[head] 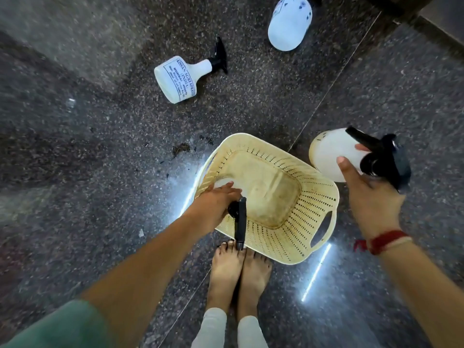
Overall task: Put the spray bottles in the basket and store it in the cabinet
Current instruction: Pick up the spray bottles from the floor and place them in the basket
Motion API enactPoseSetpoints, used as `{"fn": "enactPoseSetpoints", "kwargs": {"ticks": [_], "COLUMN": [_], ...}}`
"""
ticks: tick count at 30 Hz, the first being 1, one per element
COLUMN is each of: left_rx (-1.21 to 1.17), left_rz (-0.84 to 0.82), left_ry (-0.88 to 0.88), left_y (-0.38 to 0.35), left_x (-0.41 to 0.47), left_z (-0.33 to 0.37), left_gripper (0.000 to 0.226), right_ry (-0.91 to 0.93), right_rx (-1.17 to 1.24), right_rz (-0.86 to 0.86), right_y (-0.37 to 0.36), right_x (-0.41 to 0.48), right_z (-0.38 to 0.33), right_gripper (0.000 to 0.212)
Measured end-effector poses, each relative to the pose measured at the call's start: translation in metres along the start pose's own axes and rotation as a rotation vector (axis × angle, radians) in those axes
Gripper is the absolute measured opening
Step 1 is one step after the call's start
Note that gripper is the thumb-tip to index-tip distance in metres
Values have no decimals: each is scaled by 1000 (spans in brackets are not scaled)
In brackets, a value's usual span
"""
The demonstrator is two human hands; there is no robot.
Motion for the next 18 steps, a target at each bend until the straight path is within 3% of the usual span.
{"fn": "enactPoseSetpoints", "kwargs": {"ticks": [3,4,7,9,11,14,16,18], "left_rx": [66,79,101,145,199,277,276,194], "left_rz": [-145,-150,-182,-259,-335,-392,-347,-209], "left_ry": [-32,-46,-77,-118,-148,-140,-117,-49], "left_y": [-1,1,6,7,8,10,17,31], "left_x": [10,13,19,20,19,16,14,12], "left_z": [0,0,-1,-2,-2,-1,2,5], "left_gripper": [58,59,56,55,58,63,67,66], "right_ry": [-133,-85,186,275,210,82,140,183], "right_rx": [-310,-340,-72,16,-11,-98,62,130], "right_rz": [-176,-190,-91,-120,-191,-297,-290,-330], "right_y": [10,11,9,-3,-17,-47,-61,-74], "right_x": [-23,-29,-46,-52,-54,-57,-57,-54], "right_z": [14,11,-15,-17,-7,6,1,-2], "right_gripper": [91,87,28,32,29,41,25,32]}}
Point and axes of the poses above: each hand's wrist, its own x-axis towards the middle knuckle, its own y-axis out of the back of the hand, z = x × y, the point moved 6 cm from there along x, towards the middle knuckle, and after that the axes turned 9 degrees about -y, right-handed, at the moved point
